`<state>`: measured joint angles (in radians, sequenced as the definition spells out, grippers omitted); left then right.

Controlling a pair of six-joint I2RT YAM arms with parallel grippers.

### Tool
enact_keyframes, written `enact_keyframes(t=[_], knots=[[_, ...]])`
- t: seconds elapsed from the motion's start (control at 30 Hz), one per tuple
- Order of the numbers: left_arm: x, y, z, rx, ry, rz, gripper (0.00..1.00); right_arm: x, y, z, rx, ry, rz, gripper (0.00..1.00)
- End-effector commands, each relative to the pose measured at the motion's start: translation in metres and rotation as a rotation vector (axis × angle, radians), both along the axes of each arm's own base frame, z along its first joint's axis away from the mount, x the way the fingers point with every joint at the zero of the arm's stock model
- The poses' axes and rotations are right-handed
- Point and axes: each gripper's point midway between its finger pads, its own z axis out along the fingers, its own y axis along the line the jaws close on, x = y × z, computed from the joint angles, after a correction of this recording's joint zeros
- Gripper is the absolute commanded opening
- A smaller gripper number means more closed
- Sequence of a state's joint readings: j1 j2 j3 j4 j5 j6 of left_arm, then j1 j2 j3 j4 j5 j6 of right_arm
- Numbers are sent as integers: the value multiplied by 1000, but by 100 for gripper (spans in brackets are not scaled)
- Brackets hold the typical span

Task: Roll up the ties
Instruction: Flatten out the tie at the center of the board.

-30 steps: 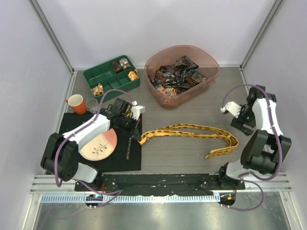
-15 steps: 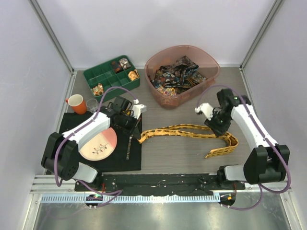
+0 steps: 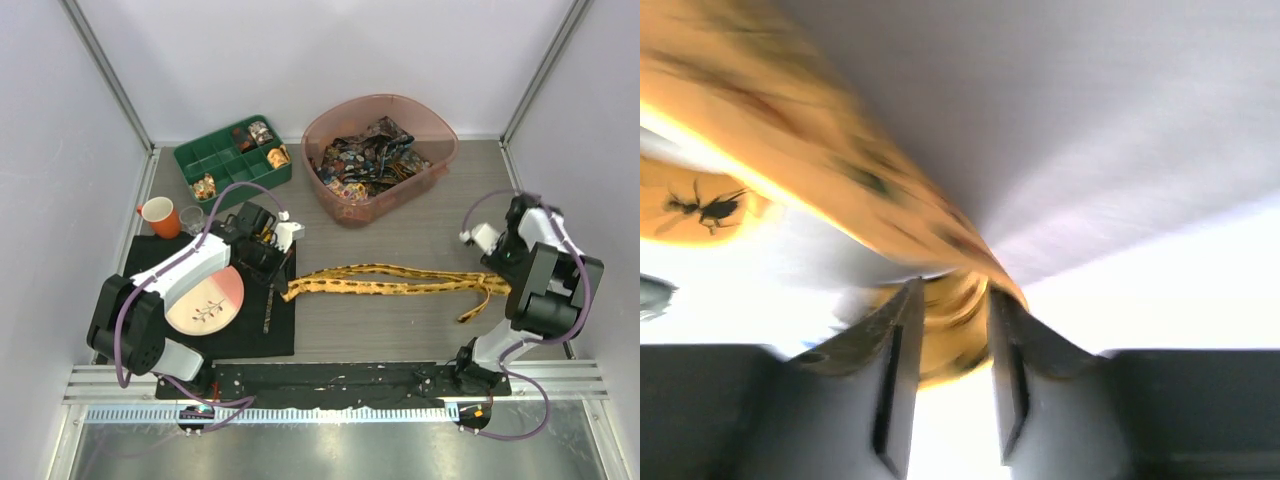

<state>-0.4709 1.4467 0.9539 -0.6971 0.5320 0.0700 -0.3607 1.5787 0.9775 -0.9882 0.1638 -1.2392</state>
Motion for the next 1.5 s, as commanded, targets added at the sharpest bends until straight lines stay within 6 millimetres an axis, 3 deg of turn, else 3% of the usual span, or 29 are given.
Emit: enact_keyframes(t=[0.0, 0.03, 0.07, 0.17, 0.33, 0.53, 0.87, 1.0, 1.1, 1.13, 1.23, 1.33, 1.47], knots=[[7, -4, 17, -22, -45, -48, 6, 69, -23, 56, -29, -218, -1, 45], [6, -4, 19, -25, -46, -63, 14, 71, -20, 62, -11, -228, -1, 49], [10, -6, 25, -36, -68, -79, 27, 73, -17, 69, 7, -245, 2, 58], [18, -7, 34, -45, -127, -85, 51, 64, -4, 75, 55, -264, 22, 66], [30, -10, 43, -48, -242, -148, 68, 49, 28, 71, 171, -288, 39, 75], [24, -29, 35, 20, -385, -392, 73, 34, 54, 44, 219, -256, 33, 75], [11, -67, 0, 163, -505, -678, 82, 60, 39, -2, 173, -228, -63, 66], [-1, -68, -14, 199, -460, -758, 76, 53, 33, -18, 155, -171, -67, 58], [-5, -65, -17, 215, -420, -787, 55, 46, 26, -28, 146, -135, -66, 54], [-6, -65, -13, 213, -412, -787, 41, 43, 24, -30, 147, -126, -63, 53], [-6, -74, 5, 138, -458, -773, 21, 38, 18, -32, 146, -116, -57, 51], [3, -84, 31, 60, -525, -699, 8, 36, 12, -30, 145, -114, -60, 49], [26, -80, 49, 17, -531, -575, 0, 34, 6, -32, 144, -93, -63, 47]])
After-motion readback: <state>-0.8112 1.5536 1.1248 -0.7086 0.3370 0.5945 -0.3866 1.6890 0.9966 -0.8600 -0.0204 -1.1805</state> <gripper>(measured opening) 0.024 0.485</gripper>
